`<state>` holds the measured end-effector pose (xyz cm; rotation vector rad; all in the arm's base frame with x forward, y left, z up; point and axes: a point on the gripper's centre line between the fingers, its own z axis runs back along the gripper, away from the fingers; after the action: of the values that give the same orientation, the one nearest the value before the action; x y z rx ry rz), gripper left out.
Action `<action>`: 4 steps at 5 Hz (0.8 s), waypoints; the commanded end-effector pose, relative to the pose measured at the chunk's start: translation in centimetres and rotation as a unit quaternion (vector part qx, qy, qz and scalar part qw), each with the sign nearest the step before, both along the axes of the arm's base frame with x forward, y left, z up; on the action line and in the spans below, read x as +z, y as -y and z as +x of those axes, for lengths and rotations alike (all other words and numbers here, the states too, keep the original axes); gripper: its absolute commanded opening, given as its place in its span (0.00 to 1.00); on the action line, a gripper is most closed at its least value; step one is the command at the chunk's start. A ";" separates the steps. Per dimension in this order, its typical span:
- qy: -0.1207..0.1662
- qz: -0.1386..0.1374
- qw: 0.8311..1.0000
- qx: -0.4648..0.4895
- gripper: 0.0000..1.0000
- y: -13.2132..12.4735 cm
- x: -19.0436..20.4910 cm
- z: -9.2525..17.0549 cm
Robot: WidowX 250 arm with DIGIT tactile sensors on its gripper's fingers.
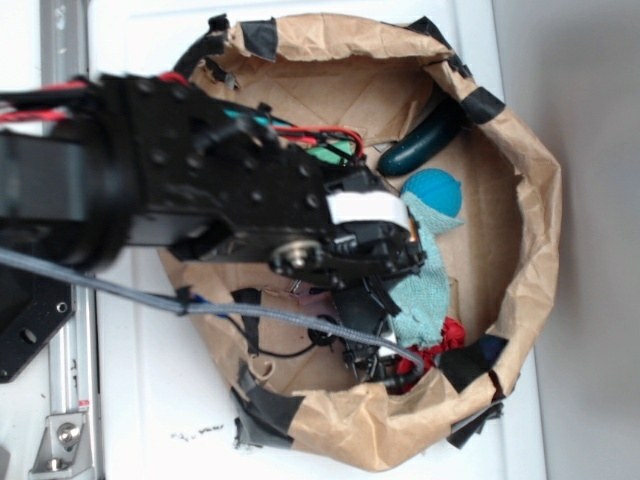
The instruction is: Grab the blue cloth.
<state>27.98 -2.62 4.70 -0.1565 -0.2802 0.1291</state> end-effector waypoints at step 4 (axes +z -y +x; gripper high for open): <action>-0.016 0.028 0.999 -0.028 0.00 -0.5 -0.1 2.7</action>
<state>29.30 -2.57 2.52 -0.0985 -0.1776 0.0832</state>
